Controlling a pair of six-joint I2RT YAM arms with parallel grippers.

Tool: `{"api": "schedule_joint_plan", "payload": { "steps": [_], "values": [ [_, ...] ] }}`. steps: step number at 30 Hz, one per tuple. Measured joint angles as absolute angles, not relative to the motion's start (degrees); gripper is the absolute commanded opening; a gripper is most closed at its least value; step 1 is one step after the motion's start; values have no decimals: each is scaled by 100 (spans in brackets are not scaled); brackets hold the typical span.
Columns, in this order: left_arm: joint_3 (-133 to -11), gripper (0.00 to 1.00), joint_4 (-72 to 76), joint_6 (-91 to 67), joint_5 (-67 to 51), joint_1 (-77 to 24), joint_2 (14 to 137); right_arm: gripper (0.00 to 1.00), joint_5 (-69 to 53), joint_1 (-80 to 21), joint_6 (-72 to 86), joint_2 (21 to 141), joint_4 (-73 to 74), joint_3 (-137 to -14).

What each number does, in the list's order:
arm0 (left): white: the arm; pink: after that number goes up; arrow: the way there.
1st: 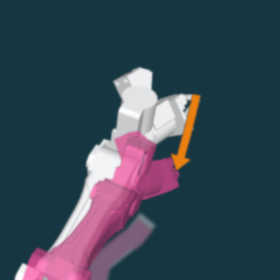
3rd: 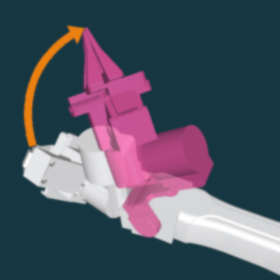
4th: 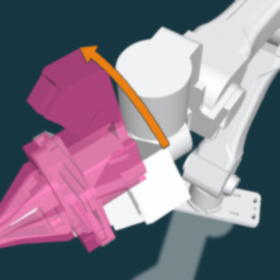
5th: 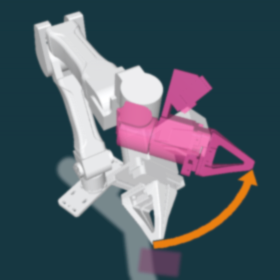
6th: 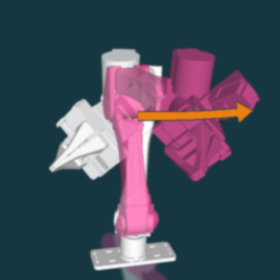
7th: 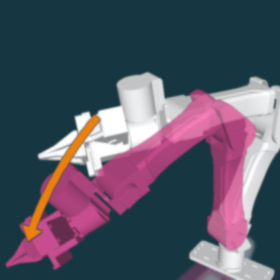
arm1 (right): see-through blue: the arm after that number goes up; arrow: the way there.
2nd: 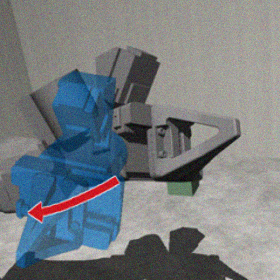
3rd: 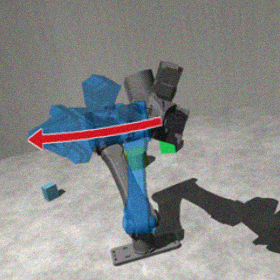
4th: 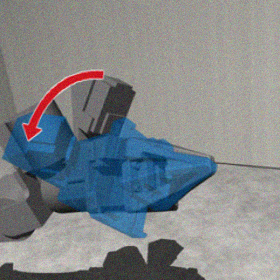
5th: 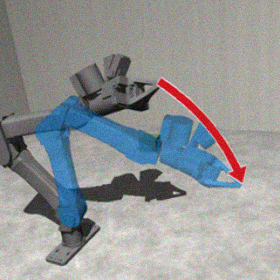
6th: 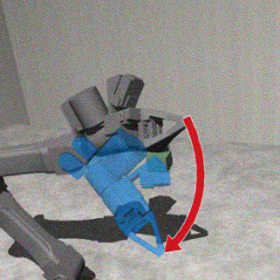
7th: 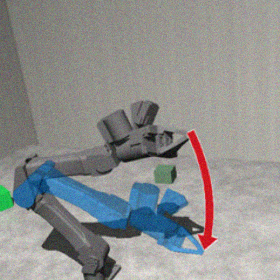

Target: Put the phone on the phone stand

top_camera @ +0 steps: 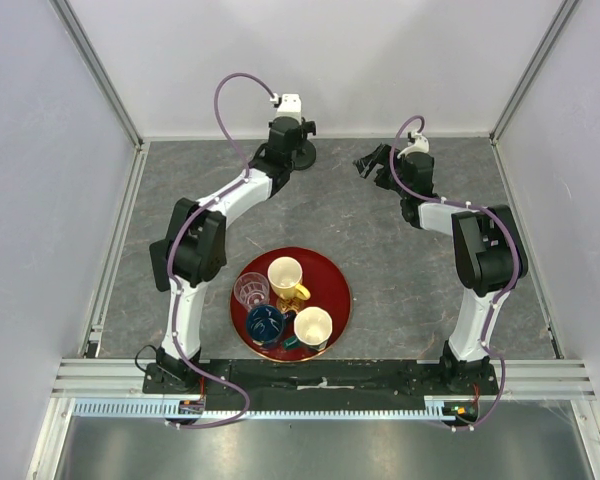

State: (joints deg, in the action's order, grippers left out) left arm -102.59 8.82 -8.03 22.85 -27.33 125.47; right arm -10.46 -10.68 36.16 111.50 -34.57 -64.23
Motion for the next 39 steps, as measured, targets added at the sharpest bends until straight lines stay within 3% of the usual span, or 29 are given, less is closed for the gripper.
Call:
{"api": "schedule_joint_plan", "payload": {
  "steps": [11, 27, 39],
  "values": [
    [-9448, 2, 1522, 353, 2388, -2910, 12119, 98, -965, -1151, 3358, 11150, -3212, -6477],
    [-9432, 2, -670, -961, 762, -2867, 11111, 98, -849, -1184, 3120, 11146, -3114, -6486],
    [-8213, 3, -209, -1103, 740, -3592, 10346, 98, -760, -1181, 2823, 11028, -2853, -6486]
  ]
}}
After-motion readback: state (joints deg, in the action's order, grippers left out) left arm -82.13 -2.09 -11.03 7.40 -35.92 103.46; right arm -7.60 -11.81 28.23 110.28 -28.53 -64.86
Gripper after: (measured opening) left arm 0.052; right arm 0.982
